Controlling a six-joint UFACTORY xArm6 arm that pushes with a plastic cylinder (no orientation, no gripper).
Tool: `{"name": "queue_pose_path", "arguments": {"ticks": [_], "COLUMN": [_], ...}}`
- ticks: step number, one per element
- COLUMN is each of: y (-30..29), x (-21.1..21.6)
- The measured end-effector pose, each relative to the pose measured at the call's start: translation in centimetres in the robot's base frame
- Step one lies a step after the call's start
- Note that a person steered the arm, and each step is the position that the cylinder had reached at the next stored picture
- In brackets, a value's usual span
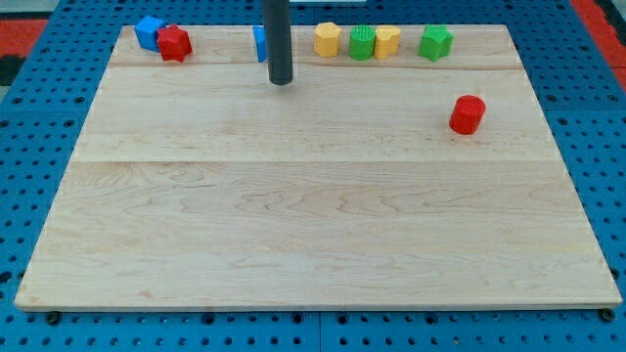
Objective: Push the blue triangle to the left of the red circle
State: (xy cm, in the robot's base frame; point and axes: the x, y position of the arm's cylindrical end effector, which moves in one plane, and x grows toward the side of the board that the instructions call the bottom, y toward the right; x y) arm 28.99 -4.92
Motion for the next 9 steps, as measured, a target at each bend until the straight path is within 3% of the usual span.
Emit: {"name": "queue_pose_path", "arguments": {"ticks": [5, 7, 9], "y": [1.5, -4.1, -5.4], "x": [-6.8, -7.6, -8.3]}}
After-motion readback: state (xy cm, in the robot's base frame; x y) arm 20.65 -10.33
